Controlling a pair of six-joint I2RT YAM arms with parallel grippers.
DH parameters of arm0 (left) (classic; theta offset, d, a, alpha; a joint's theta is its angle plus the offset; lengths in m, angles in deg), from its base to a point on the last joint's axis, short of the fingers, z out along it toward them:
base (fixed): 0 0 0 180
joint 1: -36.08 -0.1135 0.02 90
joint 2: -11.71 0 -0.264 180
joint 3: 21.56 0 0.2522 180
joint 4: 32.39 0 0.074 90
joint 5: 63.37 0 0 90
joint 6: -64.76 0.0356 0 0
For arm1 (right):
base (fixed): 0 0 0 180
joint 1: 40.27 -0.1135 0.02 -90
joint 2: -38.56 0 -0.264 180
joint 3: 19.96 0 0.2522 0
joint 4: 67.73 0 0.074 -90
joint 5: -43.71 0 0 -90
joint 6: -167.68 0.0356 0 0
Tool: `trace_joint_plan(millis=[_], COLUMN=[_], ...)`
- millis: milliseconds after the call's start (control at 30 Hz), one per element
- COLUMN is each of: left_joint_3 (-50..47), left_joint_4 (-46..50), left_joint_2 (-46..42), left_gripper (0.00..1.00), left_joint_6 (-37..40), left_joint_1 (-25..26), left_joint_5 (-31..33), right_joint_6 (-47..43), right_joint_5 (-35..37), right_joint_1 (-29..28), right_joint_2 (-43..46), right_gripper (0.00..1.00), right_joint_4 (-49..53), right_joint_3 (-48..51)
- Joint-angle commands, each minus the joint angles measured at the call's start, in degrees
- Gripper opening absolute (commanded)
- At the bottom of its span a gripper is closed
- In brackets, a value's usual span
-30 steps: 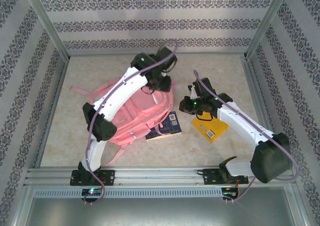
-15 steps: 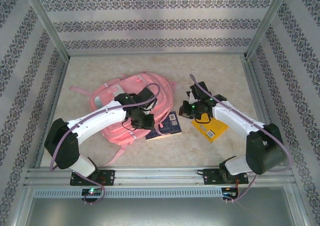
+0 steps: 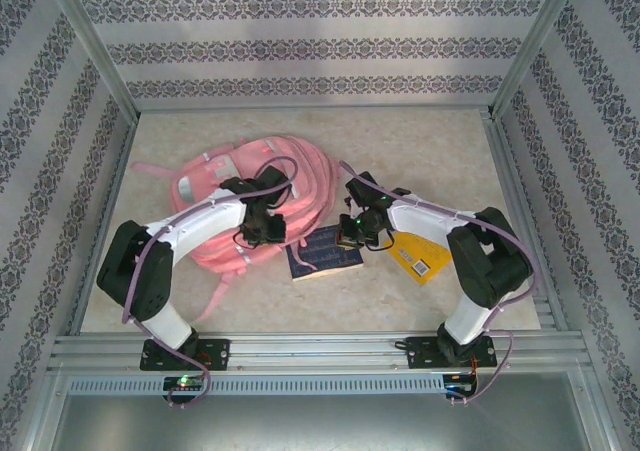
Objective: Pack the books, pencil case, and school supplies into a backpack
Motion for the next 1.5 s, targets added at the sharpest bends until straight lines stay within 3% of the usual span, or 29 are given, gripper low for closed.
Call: trace_joint_plan(millis=[0,200,433,533,600,733,800,967,1100,1233,1467], left_joint_3=[2.9,6.6,12.6,14.1,16.3,20.3,21.7,24.7,25.7,24.4,16.1], left_joint_4=[-2.4,-1.9,-0.6,-3.0,-3.5,-5.3,-6.3,-7.1,-7.9,-8.7,-12.7], left_joint_2=[2.7,3.5,4.9,7.3,10.5,17.0,19.6,24.7,26.9,27.7,25.1], left_gripper=[0.31,0.35,0.42,0.44,0.45,0.49,0.53,0.58,0.6,0.6,0.59], left_joint_6=[3.0,5.5,8.4,8.1,8.3,8.2,8.3,9.1,10.2,10.6,9.5], left_joint_1=[-3.6,-3.7,4.5,6.4,7.3,8.2,8.2,8.2,8.1,8.1,8.2], left_joint_5=[5.6,1.5,-1.1,-3.6,-4.5,-6.1,-6.3,-4.6,-4.2,-7.9,-14.7], right_joint_6=[0.5,-2.0,-5.6,-6.6,-6.3,-2.2,0.5,3.0,3.2,3.1,1.6], right_joint_5=[2.1,6.6,16.8,16.5,15.3,4.9,0.4,-4.1,-4.1,-1.8,1.2], right_joint_1=[-1.2,-1.2,3.5,4.9,5.4,7.1,7.6,7.5,7.5,7.6,8.2], right_joint_2=[-1.2,-2.0,-0.1,4.5,8.2,13.1,14.1,18.3,19.7,18.0,10.7], right_gripper=[0.0,0.0,0.0,0.03,0.1,0.26,0.29,0.26,0.15,0.08,0.05], right_joint_4=[0.9,4.3,8.4,6.7,6.1,3.4,3.0,0.4,0.0,-0.1,-0.7], right_joint_3=[0.0,2.8,2.5,1.9,1.9,5.1,7.2,15.0,19.8,21.5,18.1])
